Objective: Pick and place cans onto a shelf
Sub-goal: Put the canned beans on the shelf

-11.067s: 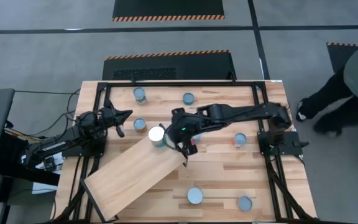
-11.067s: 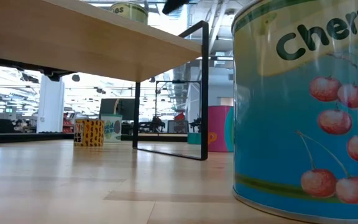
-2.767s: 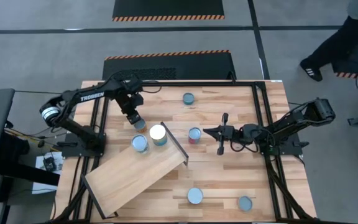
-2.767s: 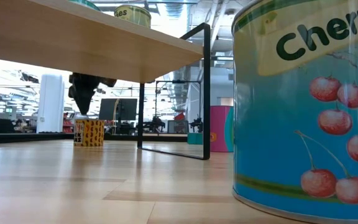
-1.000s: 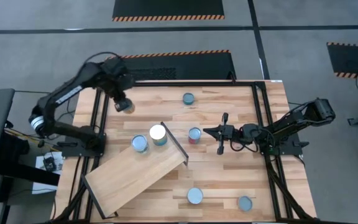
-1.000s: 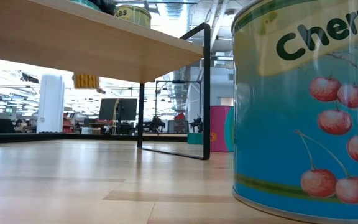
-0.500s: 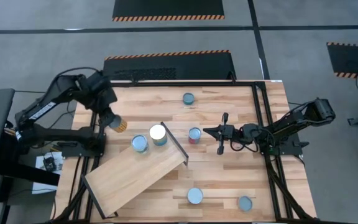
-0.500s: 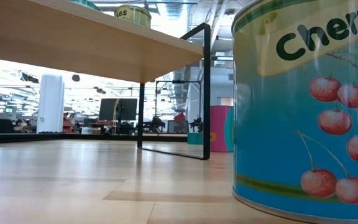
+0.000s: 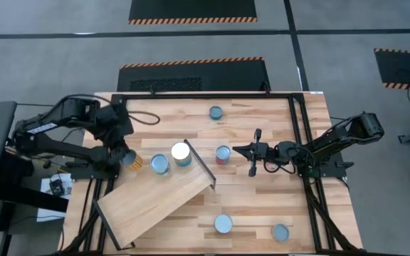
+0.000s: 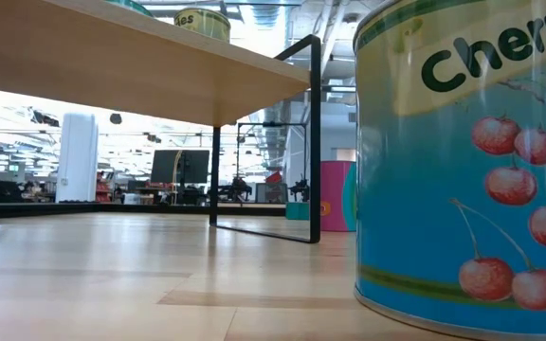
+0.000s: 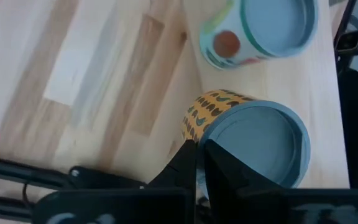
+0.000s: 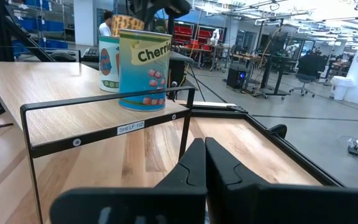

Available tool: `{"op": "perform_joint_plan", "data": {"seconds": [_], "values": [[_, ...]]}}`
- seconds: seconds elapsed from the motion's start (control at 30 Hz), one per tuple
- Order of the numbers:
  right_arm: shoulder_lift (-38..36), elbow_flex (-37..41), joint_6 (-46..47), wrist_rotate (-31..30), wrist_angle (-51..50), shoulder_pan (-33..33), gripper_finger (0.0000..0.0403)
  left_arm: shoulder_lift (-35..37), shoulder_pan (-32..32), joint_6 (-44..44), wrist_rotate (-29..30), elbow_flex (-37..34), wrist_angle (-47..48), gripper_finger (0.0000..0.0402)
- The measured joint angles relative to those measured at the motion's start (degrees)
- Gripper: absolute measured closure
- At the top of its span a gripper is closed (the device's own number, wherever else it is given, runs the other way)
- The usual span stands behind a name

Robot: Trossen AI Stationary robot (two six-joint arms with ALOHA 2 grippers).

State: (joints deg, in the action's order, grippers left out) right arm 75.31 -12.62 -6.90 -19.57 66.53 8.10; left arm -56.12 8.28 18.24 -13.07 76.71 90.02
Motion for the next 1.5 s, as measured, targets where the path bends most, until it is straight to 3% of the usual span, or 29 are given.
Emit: {"op": "perform_joint_plan", "data": {"seconds": [0.37,0.7,1.07,1.5], "values": [[-0.01,0.00,0.00,0.00,-0.01,0.00,0.0395,-2.12,-17.47,21.92,9.40,-0.04,-0.85,0.0399],[-0.01,0.00,0.00,0.00,-0.01,0.00,0.0395,-7.00,-29.03,35.37,15.31,-0.04,-3.03,0.0399],[-0.01,0.00,-0.04,0.00,0.23,0.00,0.0395,-12.29,-31.51,39.71,16.53,-0.04,-4.44,0.0399],[-0.01,0.00,-0.22,-0.01,0.34,0.00,0.0395,-13.49,-31.48,40.50,16.72,-0.04,-4.05,0.0399]]}}
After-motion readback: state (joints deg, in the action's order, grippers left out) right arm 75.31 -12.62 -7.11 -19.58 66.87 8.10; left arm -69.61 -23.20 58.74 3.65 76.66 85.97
